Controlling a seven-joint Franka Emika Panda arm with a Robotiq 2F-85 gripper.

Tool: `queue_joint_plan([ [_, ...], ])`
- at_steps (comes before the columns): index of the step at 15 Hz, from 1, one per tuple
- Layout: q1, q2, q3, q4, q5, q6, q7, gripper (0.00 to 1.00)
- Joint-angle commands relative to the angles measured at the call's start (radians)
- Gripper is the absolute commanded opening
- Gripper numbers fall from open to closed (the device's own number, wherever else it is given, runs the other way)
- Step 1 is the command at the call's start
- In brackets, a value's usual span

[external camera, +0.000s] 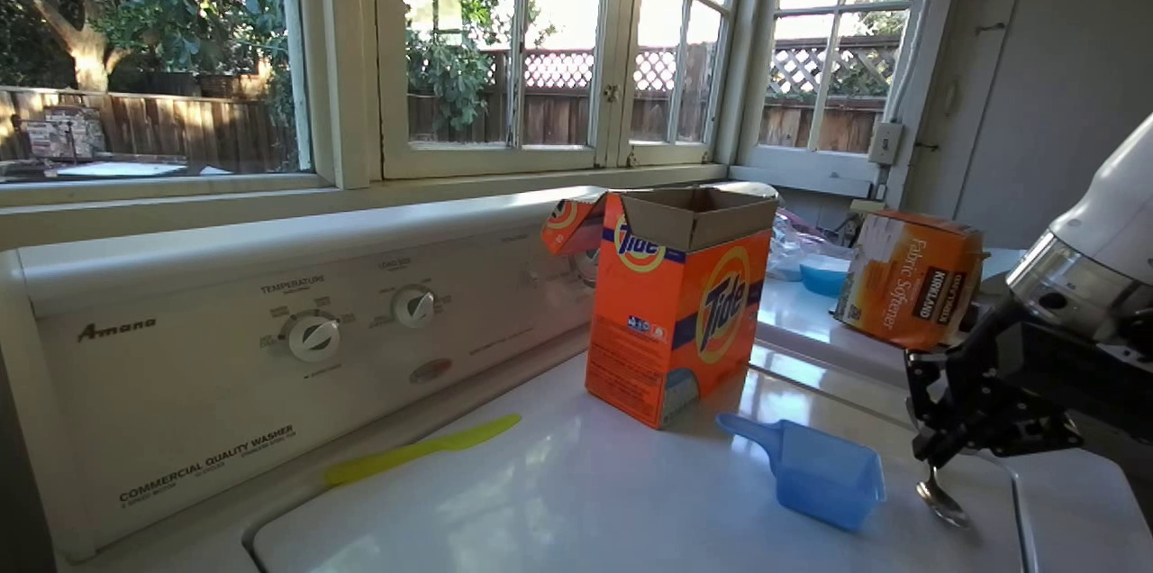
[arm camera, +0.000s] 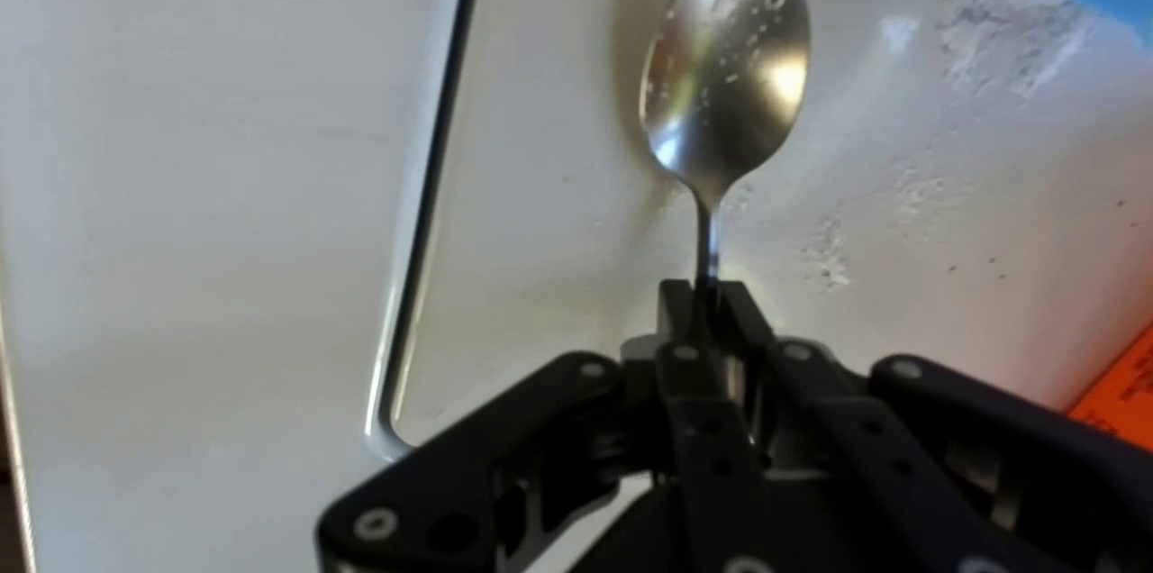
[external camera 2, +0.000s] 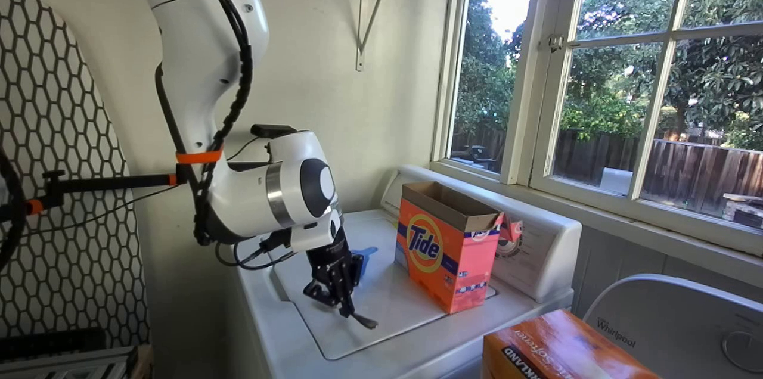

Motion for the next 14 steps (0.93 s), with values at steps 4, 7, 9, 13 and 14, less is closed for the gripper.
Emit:
queue_joint_plan([
  [4,0.003,0.044,-0.011,0.028,-0.039,0.036,0.049,0.02],
  [7,0.004,0.051,-0.010,0.032,-0.042,0.036,0.053,0.02],
  [9,0.004,0.055,-0.011,0.034,-0.046,0.035,0.055,0.02],
  [13,0.004,0.055,-0.010,0.035,-0.053,0.034,0.056,0.23],
  [14,0.004,0.054,-0.010,0.034,-0.053,0.034,0.055,0.36],
])
